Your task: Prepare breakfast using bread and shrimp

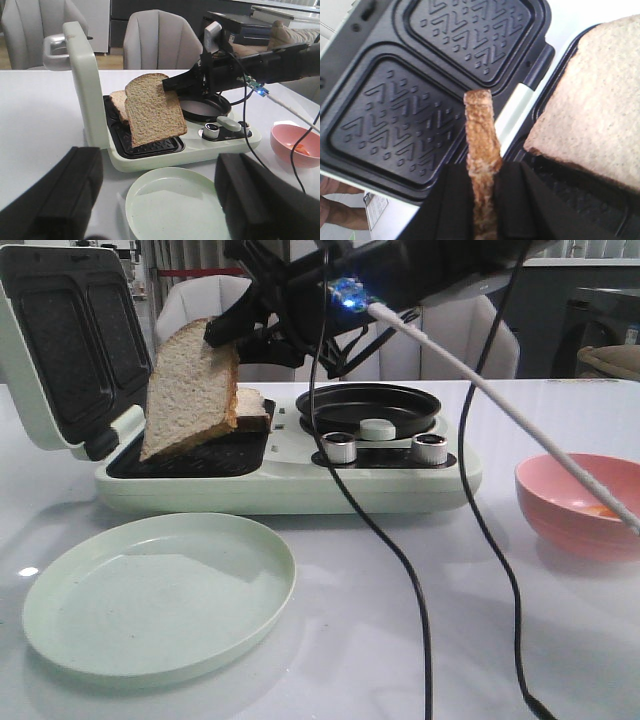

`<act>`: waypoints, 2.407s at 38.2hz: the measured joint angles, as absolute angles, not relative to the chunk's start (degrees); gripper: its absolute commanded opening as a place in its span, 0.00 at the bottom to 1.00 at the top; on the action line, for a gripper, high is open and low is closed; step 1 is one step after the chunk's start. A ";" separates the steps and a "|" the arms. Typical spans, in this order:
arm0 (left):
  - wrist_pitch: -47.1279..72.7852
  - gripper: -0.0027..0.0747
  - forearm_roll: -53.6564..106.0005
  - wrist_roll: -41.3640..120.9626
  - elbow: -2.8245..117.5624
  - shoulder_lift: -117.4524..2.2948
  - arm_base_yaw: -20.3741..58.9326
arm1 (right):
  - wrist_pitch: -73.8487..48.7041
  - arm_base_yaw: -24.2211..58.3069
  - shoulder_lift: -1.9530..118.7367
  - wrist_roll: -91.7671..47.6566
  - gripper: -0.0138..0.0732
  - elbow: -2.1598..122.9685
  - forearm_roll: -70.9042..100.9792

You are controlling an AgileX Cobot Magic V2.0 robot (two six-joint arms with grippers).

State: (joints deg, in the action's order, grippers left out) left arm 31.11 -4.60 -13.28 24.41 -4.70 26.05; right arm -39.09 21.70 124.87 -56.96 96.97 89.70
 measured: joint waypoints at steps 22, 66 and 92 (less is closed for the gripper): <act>31.11 0.72 -4.60 -13.28 24.41 -4.70 26.05 | -37.90 21.70 129.87 -56.16 0.86 101.66 81.71; 31.11 0.72 -4.60 -13.28 24.41 -4.70 26.05 | -38.53 21.60 71.11 3.78 0.86 74.72 -2.15; 31.11 0.72 -4.60 -13.28 24.41 -4.70 26.05 | -17.35 21.60 20.54 4.00 0.86 25.51 0.42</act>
State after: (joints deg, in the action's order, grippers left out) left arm 31.11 -4.60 -13.28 24.41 -4.70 26.05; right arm -17.35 21.60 20.54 4.00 25.51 0.42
